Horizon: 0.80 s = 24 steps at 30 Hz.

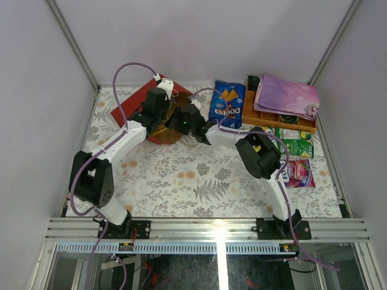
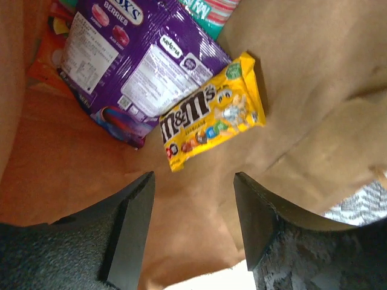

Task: Take the snacks out of the paper bag
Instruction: Take out the snack from the paper bag.

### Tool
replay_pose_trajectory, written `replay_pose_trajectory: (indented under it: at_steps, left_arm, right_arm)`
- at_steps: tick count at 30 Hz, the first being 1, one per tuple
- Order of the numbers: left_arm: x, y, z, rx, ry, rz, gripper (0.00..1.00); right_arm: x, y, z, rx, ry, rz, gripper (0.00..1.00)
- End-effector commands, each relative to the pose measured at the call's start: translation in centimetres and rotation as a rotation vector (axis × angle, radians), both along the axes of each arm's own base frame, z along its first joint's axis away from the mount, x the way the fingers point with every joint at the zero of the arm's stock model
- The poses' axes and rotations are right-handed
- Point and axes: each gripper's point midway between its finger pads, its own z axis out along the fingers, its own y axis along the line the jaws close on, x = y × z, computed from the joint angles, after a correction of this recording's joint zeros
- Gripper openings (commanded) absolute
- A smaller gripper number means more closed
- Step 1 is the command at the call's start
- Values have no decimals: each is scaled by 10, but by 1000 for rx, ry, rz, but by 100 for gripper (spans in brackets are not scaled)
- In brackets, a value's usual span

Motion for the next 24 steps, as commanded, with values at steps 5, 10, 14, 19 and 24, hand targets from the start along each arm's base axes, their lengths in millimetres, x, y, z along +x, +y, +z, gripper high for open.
replay_pose_trajectory:
  at_steps: [5, 10, 14, 19, 24]
  left_arm:
    - [-4, -5, 10, -14, -31, 16, 0]
    - [-4, -5, 11, -11, -33, 18, 0]
    - [-4, -6, 8, -8, -26, 15, 0]
    - [-4, -7, 8, -3, -24, 15, 0]
    - [-4, -7, 9, -2, -25, 13, 0]
  right_arm:
    - [35, 10, -17, -102, -74, -9, 61]
    - [45, 3, -25, -153, -89, -44, 61]
    - [50, -4, -24, -190, -125, -57, 60]
    - [58, -11, -31, -200, -125, -75, 55]
    - [63, -4, -40, -181, -98, -58, 46]
